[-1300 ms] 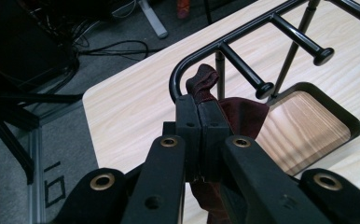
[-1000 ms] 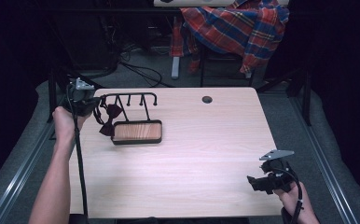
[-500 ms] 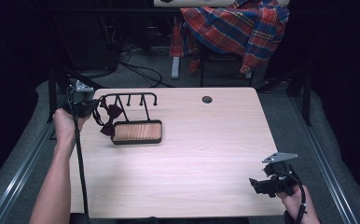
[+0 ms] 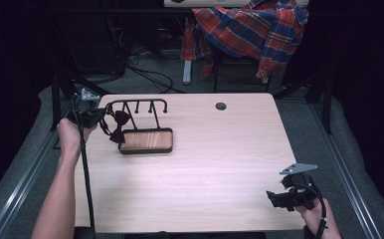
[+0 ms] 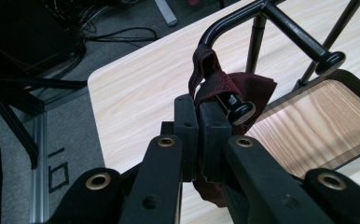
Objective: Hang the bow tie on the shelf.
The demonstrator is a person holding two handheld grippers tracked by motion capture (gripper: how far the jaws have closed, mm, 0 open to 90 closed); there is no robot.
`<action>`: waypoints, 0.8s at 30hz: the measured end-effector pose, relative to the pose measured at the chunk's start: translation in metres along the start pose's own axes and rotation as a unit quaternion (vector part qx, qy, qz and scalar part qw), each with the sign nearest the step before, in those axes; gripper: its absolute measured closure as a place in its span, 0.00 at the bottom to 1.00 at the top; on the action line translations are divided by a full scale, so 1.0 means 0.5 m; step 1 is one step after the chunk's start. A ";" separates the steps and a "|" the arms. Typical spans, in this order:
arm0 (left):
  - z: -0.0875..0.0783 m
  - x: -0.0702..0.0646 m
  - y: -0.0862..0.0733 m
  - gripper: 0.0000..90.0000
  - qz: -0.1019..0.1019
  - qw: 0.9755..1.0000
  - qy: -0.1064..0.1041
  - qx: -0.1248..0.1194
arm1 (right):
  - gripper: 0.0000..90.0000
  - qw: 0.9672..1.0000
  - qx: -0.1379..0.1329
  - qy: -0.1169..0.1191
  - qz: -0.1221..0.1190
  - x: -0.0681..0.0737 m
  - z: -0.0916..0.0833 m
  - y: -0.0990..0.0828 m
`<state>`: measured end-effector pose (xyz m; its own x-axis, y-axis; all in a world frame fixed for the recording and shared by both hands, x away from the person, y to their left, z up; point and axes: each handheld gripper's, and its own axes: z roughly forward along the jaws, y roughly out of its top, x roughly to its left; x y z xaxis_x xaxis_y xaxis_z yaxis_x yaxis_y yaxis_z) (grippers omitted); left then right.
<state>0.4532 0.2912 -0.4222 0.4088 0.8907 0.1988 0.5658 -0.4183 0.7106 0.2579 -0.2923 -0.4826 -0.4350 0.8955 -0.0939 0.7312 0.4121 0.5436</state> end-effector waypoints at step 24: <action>-0.016 0.012 -0.019 0.45 -0.043 0.999 0.015 0.016 | 0.17 1.000 0.003 0.004 -0.001 0.001 0.000 0.001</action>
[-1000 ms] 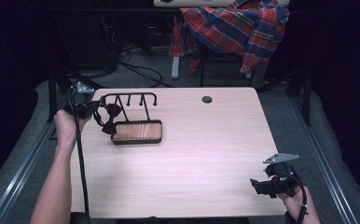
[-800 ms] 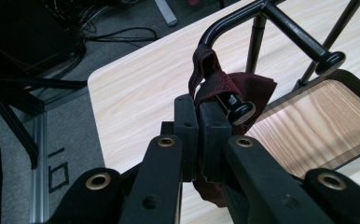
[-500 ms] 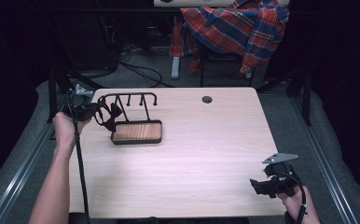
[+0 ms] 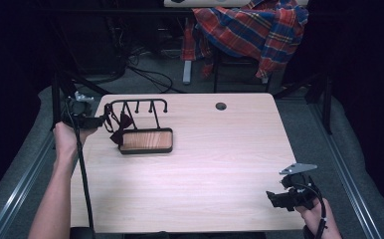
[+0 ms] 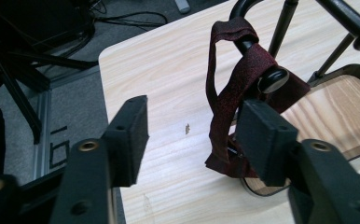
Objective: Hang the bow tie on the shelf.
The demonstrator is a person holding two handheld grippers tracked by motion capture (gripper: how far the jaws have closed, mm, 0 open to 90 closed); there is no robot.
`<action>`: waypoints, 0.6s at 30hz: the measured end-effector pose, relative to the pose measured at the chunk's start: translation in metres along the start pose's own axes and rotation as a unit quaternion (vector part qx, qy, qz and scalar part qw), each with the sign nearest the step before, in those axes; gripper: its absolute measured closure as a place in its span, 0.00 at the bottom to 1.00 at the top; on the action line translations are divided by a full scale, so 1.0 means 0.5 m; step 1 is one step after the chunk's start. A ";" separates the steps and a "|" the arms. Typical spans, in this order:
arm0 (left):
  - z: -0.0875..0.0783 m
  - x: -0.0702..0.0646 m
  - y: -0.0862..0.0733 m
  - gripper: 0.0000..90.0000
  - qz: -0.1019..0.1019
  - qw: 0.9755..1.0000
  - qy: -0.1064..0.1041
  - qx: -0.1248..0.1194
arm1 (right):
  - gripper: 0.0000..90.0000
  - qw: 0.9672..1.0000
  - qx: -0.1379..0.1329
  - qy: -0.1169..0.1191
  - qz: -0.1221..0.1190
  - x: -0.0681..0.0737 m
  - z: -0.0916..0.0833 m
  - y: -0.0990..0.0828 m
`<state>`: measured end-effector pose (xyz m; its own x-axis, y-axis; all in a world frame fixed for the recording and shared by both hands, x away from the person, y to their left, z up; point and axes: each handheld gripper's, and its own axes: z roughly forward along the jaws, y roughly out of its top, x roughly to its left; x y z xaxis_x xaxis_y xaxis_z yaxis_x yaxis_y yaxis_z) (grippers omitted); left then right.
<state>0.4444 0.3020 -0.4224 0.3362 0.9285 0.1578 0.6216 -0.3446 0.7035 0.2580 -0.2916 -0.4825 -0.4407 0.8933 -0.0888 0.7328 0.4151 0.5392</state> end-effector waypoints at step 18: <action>-0.061 -0.018 -0.032 0.17 -0.017 0.999 -0.027 -0.001 | 0.17 1.000 -0.006 -0.002 0.001 0.000 -0.002 -0.001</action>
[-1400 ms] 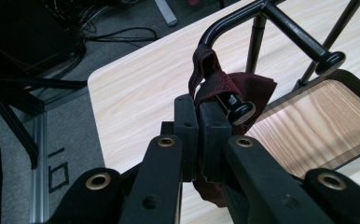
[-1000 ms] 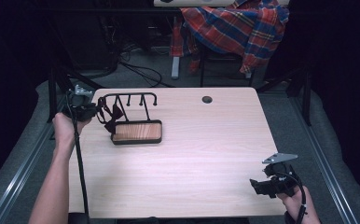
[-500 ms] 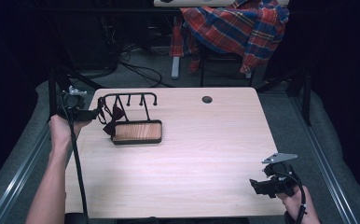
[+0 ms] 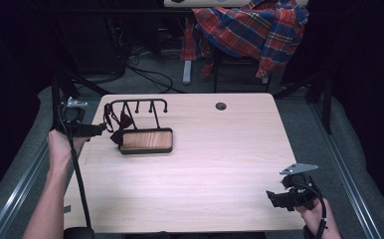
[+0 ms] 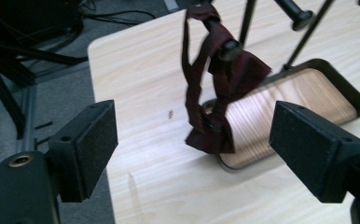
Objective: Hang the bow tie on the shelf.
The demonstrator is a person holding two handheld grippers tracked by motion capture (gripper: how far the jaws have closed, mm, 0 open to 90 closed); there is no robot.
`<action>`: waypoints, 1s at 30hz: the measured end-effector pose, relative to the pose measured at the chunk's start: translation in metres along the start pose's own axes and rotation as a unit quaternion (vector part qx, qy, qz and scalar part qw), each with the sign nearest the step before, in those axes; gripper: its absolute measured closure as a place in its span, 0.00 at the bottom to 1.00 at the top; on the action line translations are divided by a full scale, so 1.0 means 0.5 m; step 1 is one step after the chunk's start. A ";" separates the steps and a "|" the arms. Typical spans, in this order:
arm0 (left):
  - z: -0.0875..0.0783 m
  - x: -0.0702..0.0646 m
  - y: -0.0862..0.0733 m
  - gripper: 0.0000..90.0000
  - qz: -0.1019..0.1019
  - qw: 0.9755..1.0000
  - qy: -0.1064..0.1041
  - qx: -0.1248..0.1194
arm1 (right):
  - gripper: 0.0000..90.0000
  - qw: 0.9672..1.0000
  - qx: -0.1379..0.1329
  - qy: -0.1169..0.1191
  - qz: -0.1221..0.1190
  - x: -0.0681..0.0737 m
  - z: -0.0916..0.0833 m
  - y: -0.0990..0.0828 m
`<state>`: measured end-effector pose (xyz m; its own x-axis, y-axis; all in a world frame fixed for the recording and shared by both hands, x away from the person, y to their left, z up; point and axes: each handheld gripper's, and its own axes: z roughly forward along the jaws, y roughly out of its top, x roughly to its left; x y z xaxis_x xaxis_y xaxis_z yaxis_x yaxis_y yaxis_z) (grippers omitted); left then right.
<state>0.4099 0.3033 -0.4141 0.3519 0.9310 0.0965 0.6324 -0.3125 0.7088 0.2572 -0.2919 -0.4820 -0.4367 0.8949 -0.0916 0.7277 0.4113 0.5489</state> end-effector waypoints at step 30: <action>-0.011 -0.099 -0.101 0.00 0.021 0.996 -0.037 0.075 | 0.17 1.000 -0.001 -0.002 -0.011 0.005 0.001 0.000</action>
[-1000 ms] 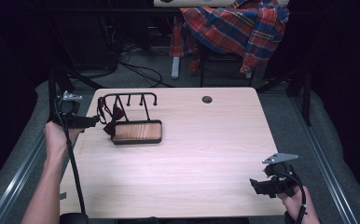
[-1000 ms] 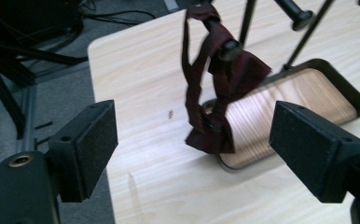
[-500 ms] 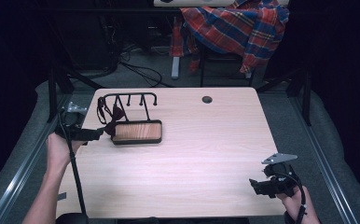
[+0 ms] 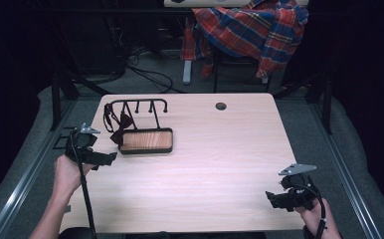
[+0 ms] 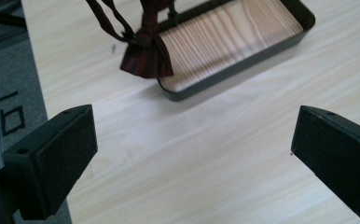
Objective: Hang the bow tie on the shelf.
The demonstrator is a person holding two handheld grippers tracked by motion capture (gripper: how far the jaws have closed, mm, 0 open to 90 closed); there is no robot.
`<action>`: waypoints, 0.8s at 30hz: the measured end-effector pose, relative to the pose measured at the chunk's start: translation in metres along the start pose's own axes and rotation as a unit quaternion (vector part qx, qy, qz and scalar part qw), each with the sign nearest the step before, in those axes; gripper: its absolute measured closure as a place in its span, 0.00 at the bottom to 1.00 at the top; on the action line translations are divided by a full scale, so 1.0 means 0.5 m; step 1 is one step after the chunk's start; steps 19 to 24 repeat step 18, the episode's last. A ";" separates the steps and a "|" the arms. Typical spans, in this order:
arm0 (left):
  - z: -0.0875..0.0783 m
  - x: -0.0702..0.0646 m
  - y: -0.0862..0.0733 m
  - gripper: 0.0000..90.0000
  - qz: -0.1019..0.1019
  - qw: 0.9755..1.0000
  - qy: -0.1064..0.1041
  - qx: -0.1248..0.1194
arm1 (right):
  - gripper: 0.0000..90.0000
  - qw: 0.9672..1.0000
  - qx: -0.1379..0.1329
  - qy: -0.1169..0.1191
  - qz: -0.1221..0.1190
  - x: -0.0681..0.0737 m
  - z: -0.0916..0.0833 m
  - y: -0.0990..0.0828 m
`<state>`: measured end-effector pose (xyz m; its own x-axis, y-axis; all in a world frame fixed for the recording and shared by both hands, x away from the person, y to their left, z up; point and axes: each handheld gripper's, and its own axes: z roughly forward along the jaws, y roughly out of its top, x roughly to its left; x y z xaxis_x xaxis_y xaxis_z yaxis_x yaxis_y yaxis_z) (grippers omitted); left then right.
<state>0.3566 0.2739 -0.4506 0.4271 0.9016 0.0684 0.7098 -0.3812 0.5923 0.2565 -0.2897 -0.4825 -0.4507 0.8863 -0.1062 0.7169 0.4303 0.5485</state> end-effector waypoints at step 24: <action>0.038 -0.024 -0.076 0.00 0.003 0.999 -0.006 0.035 | 0.17 1.000 0.008 0.001 -0.009 0.001 0.000 0.000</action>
